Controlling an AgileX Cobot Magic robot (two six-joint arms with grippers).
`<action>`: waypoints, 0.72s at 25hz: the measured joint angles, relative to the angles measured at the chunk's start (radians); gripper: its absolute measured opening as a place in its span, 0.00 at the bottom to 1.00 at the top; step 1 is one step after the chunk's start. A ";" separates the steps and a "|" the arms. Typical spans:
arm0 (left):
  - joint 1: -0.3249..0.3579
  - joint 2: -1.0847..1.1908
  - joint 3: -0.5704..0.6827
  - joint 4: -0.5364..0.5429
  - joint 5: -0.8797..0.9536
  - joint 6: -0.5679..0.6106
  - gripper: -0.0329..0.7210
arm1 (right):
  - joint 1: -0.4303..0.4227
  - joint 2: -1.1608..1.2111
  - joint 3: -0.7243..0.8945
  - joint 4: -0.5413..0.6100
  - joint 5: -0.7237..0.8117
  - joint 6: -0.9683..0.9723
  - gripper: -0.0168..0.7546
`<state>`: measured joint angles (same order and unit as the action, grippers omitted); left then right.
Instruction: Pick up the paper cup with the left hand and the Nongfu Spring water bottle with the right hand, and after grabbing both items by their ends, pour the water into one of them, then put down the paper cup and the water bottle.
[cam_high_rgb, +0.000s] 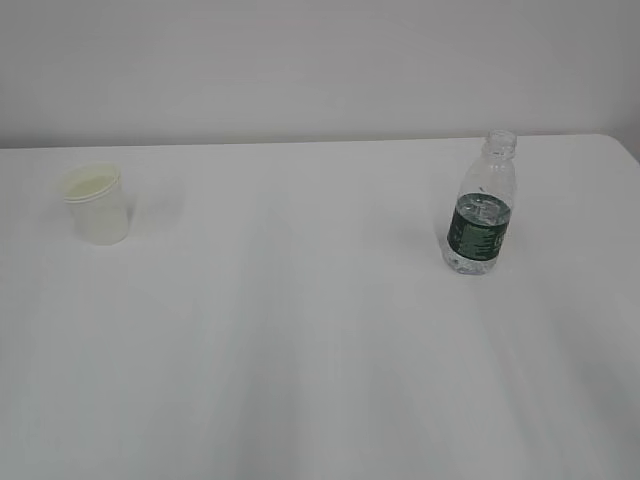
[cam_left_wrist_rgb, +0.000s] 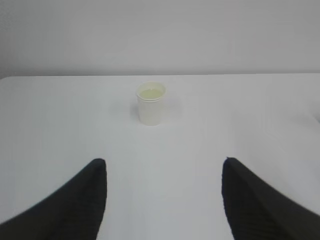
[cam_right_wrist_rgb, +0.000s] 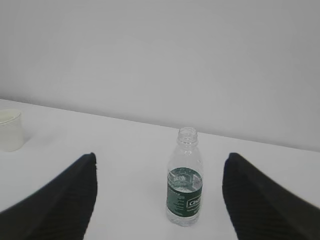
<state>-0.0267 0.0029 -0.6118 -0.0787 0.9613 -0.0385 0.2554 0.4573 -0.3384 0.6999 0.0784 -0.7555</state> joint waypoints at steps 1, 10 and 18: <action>0.000 0.000 0.000 0.000 0.005 0.000 0.73 | 0.000 0.000 0.000 0.008 0.002 -0.002 0.79; 0.000 0.000 0.000 0.000 0.022 0.002 0.73 | 0.000 0.000 0.000 0.311 0.002 -0.006 0.79; 0.000 0.000 0.005 0.000 0.022 0.009 0.72 | 0.000 0.000 0.000 0.336 -0.020 -0.251 0.79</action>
<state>-0.0267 0.0029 -0.6066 -0.0787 0.9830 -0.0299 0.2554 0.4573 -0.3384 1.0357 0.0587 -1.0066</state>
